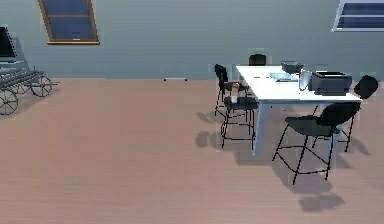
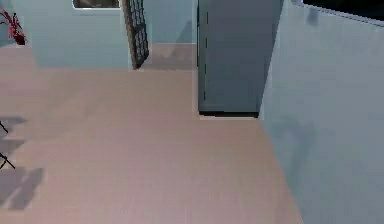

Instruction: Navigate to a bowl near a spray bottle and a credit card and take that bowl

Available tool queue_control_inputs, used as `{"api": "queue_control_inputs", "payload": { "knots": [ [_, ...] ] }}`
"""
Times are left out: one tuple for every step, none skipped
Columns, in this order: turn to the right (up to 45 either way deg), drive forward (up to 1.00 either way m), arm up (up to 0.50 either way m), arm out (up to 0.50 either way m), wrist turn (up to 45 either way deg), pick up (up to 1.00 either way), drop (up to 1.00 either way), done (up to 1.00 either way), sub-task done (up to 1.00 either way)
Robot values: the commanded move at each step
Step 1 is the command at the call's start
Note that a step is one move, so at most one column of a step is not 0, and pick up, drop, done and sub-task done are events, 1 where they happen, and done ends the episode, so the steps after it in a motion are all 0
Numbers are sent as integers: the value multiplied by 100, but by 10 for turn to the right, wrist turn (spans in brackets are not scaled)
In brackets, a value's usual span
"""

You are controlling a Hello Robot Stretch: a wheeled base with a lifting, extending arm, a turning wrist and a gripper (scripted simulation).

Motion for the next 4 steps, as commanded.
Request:
{"api": "queue_control_inputs", "payload": {
  "knots": [
    [0,50,0,0,0,0,0,0,0],
    [-90,0,0,0,0,0,0,0,0],
    [0,55,0,0,0,0,0,0,0],
    [-450,0,0,0,0,0,0,0,0]
  ]
}}
